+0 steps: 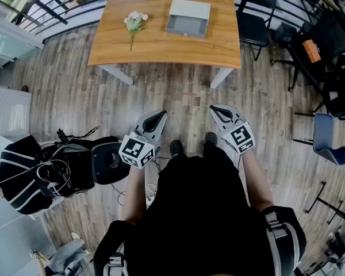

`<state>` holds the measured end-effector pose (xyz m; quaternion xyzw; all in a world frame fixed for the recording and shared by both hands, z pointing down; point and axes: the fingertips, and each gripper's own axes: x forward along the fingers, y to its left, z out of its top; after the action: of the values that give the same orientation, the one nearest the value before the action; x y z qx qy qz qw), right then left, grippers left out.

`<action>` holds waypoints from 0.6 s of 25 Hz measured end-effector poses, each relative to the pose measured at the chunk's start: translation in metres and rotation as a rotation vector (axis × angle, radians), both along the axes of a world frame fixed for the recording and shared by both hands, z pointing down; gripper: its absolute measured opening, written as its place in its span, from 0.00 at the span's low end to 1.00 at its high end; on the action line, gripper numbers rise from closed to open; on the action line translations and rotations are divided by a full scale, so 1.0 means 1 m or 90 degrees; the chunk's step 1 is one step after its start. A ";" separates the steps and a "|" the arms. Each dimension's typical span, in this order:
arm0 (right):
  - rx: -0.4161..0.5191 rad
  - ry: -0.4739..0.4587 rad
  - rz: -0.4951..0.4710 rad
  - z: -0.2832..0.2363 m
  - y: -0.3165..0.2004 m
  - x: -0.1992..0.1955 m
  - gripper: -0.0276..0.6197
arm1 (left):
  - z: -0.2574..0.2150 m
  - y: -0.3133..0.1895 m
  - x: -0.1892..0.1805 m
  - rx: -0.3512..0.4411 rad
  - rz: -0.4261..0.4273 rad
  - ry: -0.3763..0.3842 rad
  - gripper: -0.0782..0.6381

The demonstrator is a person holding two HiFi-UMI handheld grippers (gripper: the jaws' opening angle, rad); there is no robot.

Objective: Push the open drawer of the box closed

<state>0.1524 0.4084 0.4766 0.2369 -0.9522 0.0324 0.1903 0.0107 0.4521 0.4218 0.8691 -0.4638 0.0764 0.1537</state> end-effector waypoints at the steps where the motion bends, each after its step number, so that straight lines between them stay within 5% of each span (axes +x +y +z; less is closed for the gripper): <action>1: 0.005 -0.002 0.001 -0.002 0.005 -0.011 0.06 | 0.003 0.006 -0.011 -0.001 0.000 0.003 0.14; 15: 0.038 -0.001 0.069 -0.010 0.061 -0.088 0.06 | 0.005 0.041 -0.068 0.020 0.096 0.000 0.14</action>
<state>0.0644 0.4695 0.4664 0.2939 -0.9386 0.0142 0.1802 -0.0571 0.4928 0.4265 0.9040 -0.3979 0.0805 0.1338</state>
